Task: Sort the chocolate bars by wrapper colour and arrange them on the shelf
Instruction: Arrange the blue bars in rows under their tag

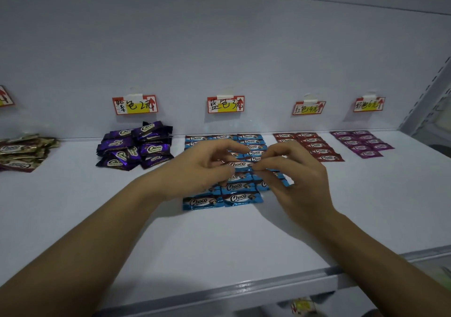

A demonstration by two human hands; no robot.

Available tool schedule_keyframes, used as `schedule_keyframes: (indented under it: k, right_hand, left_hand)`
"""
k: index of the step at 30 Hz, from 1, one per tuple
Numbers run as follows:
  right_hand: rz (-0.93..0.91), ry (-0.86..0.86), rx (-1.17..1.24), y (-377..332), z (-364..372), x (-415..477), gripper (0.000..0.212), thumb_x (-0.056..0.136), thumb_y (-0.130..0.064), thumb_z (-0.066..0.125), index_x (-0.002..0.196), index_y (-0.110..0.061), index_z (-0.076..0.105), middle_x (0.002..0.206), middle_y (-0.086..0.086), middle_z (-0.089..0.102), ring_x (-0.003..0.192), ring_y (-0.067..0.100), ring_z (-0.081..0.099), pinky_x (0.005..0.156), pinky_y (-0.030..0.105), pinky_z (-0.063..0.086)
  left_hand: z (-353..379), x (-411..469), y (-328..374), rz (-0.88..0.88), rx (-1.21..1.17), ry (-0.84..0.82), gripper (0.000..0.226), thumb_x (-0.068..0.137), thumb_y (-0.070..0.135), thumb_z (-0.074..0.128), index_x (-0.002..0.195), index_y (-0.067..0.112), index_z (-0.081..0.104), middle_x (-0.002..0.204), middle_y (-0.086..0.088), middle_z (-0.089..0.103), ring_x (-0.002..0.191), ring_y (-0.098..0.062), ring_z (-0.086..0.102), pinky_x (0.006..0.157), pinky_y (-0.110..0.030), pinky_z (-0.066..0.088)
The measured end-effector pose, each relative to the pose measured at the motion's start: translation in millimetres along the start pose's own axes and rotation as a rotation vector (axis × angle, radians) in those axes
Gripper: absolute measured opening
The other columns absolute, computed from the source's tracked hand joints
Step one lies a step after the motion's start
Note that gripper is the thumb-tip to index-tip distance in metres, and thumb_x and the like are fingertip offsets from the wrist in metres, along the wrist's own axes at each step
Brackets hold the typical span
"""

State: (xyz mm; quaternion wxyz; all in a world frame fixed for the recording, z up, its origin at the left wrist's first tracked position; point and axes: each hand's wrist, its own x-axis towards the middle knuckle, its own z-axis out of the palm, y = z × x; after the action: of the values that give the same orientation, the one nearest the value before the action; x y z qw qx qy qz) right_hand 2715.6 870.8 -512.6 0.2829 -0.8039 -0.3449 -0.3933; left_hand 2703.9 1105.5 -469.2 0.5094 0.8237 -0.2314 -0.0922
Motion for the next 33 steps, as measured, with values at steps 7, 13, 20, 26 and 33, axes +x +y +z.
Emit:
schedule_keyframes:
  k: [7,13,20,26,33]
  right_hand:
    - [-0.084,-0.035,-0.058,2.2,0.8,0.8,0.022,0.092,-0.029,0.069,0.093,-0.008,0.076,0.107,0.008,0.071,0.103,0.015,0.060,0.091,0.007,0.039]
    - [-0.328,-0.089,-0.204,6.4,-11.1,-0.1,0.025,0.097,-0.029,0.066,0.096,-0.006,0.077,0.100,0.009,0.074,0.092,0.022,0.064,0.074,0.030,0.052]
    - [-0.374,-0.100,-0.267,8.1,-24.6,-11.8,0.019,0.094,-0.024,0.073,0.095,-0.006,0.078,0.100,0.012,0.073,0.089,0.027,0.066,0.072,0.036,0.054]
    - [-0.161,-0.174,-0.160,27.7,-45.8,-29.6,0.017,0.094,-0.020,0.071,0.101,-0.006,0.077,0.098,0.010,0.072,0.085,0.021,0.064,0.063,0.036,0.057]
    - [0.055,-0.365,0.004,29.8,-58.9,-41.6,0.016,0.090,-0.030,0.073,0.100,-0.019,0.079,0.098,-0.005,0.071,0.092,0.007,0.063,0.068,0.029,0.057]
  left_hand:
    - [-2.5,0.7,2.9,-0.081,0.083,0.107,0.018,0.083,0.022,0.079,0.099,0.022,0.073,0.097,0.000,0.077,0.084,-0.017,0.076,0.075,-0.039,0.064]
    - [5.2,2.2,2.1,-0.030,0.062,0.075,0.015,0.093,0.023,0.068,0.098,0.012,0.077,0.083,-0.002,0.078,0.067,-0.017,0.073,0.072,-0.036,0.063]
    - [23.8,2.0,6.7,-0.010,0.002,-0.044,0.032,0.105,0.018,0.050,0.081,0.011,0.070,0.074,-0.007,0.075,0.062,-0.020,0.071,0.062,-0.031,0.056]
    - [32.2,6.1,-9.2,0.079,0.343,0.153,0.018,0.097,0.032,0.064,0.083,0.029,0.075,0.082,0.015,0.074,0.079,-0.001,0.069,0.073,-0.024,0.056]
    - [28.1,5.2,-15.4,0.220,0.695,0.025,0.016,0.089,0.038,0.074,0.104,0.035,0.078,0.105,0.021,0.064,0.098,-0.002,0.058,0.088,-0.025,0.051]
